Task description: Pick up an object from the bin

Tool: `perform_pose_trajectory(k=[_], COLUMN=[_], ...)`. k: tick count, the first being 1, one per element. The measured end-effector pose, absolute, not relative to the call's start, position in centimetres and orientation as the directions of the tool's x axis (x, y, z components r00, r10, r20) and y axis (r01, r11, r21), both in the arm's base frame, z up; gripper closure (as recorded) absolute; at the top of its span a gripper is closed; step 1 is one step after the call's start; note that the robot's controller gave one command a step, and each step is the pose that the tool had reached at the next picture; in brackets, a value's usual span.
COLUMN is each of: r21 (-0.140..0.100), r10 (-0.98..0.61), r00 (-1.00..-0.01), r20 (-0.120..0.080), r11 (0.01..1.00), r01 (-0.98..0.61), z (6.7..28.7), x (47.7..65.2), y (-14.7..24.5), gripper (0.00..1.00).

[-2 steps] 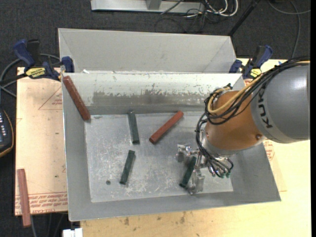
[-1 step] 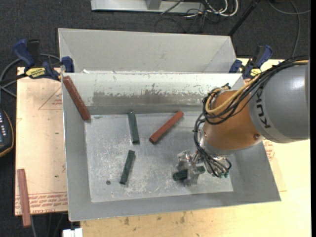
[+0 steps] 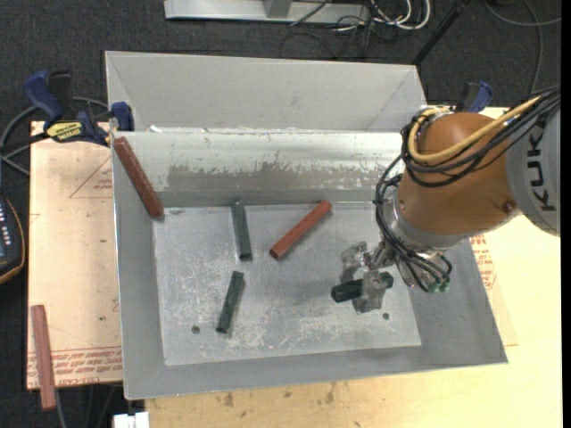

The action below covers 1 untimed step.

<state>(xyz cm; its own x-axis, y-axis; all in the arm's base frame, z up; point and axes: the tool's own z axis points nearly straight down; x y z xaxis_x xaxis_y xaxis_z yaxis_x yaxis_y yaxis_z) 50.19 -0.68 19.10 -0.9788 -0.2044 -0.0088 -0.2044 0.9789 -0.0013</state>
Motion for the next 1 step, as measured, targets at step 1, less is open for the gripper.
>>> perform_pose_trajectory(k=[1], r21=[-0.001], r10=[-0.207], r00=[-0.978], r20=[-0.01], r11=[0.978], r01=[-0.207], z=[25.9], x=[49.31], y=[0.26], gripper=[1.0])
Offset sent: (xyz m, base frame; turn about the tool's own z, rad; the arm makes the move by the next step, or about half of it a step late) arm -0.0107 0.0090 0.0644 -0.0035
